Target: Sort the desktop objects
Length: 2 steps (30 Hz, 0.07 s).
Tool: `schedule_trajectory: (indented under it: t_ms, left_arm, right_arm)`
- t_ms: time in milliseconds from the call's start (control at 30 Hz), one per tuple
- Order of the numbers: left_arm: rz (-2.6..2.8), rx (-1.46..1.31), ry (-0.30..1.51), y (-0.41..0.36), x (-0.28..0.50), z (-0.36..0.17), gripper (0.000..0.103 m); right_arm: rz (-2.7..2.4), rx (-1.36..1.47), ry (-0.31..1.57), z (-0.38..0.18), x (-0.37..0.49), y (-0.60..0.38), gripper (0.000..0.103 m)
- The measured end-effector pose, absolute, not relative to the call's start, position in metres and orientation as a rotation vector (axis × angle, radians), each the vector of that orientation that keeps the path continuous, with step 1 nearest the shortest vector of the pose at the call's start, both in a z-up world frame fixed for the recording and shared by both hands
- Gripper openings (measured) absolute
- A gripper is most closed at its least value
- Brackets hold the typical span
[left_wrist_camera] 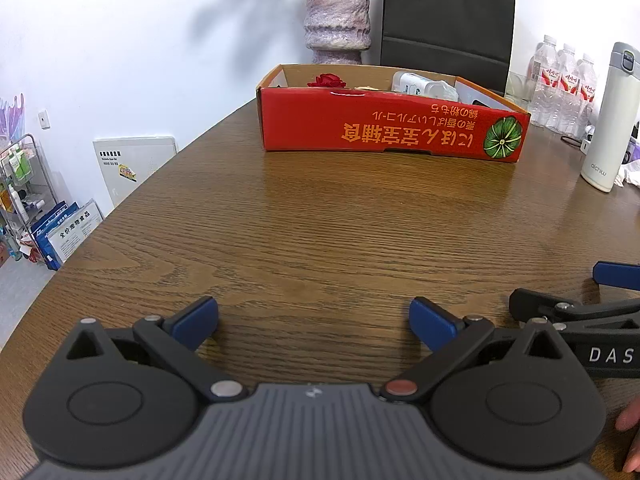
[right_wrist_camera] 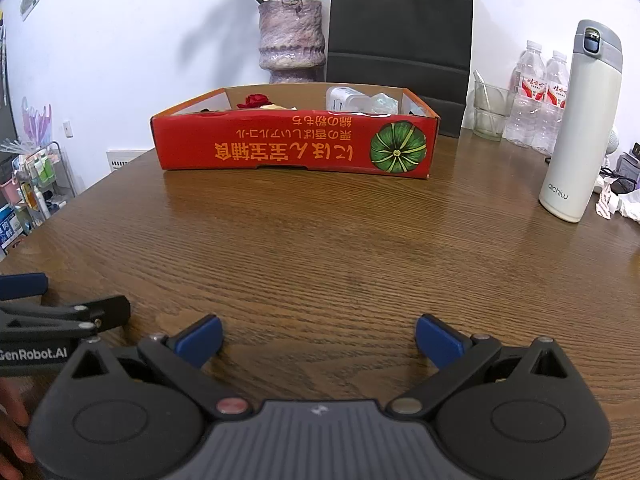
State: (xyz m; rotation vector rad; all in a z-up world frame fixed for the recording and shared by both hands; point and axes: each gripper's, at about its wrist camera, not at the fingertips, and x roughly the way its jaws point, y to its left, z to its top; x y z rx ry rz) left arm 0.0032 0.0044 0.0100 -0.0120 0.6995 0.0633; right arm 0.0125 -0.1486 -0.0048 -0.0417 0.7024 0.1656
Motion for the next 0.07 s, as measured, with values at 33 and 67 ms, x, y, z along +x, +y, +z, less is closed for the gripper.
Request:
schedule_trajectory:
  t_ms: [33, 67]
  left_arm:
    - [0.064, -0.011, 0.700, 0.0042, 0.0032, 0.0099, 0.103]
    - [0.064, -0.011, 0.700, 0.0042, 0.0032, 0.0099, 0.103]
  right_arm:
    - [0.166, -0.041, 0.702, -0.0048, 0.0126, -0.1486, 0.103]
    - [0.166, -0.042, 0.702, -0.0047, 0.0128, -0.1485, 0.103]
